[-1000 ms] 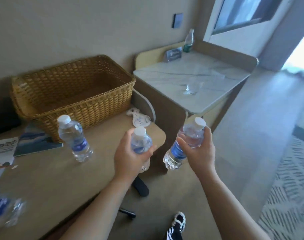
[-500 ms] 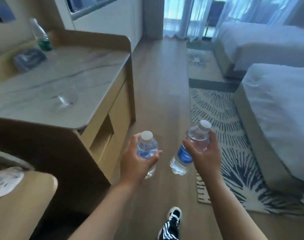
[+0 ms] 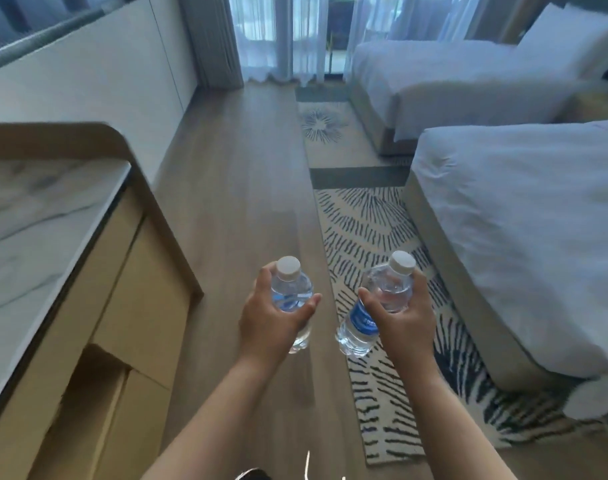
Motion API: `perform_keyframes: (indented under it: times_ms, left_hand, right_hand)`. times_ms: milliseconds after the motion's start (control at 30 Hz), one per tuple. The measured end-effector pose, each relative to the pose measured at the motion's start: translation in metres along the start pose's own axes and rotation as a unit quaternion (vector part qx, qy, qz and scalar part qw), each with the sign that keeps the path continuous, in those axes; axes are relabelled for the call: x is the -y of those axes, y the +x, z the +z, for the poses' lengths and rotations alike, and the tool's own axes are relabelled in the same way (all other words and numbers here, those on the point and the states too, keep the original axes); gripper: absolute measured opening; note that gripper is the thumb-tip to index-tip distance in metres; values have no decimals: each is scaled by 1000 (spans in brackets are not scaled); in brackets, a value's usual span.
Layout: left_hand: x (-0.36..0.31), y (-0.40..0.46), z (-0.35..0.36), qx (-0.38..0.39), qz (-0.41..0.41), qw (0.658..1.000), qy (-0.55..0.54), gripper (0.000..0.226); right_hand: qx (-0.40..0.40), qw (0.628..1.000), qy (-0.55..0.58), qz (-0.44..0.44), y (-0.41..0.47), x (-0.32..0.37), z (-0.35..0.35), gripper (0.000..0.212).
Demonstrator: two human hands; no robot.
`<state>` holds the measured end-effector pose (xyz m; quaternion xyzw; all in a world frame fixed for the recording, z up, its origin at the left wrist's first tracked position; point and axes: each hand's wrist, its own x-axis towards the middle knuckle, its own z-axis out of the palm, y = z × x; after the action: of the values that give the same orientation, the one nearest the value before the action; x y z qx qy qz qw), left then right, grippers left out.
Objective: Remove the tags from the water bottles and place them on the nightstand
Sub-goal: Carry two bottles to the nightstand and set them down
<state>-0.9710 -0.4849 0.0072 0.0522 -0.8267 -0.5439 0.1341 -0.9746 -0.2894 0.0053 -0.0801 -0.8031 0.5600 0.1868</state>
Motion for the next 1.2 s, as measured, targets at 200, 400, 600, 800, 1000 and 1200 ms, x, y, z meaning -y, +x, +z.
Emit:
perform_keyframes:
  times_ms: [200,400,600,800,1000,1200]
  left_hand:
    - [18,120,40,22,6,1000,9,61]
    - [42,282,70,54,36,998,-2,65]
    - [42,433,89,96,72,993,10,65]
    - [50,542,130,112,74,991,-4,64]
    - [55,632,193,133,71,988,-13,60]
    - [38,740,286,150,91,984,-14,61]
  right_hand:
    - [-10,1000,-10,17,104,-25,48,63]
    - [-17,1000,-2,17,231,-30,127,64]
    - [-44,999,12,14,349,-16,191,65]
    - [-73,997,5,26,444,-26,221,62]
    - [-96,995,-19,28,543,-53,224,65]
    - [-121,992,-28,21,679,-92,220,60]
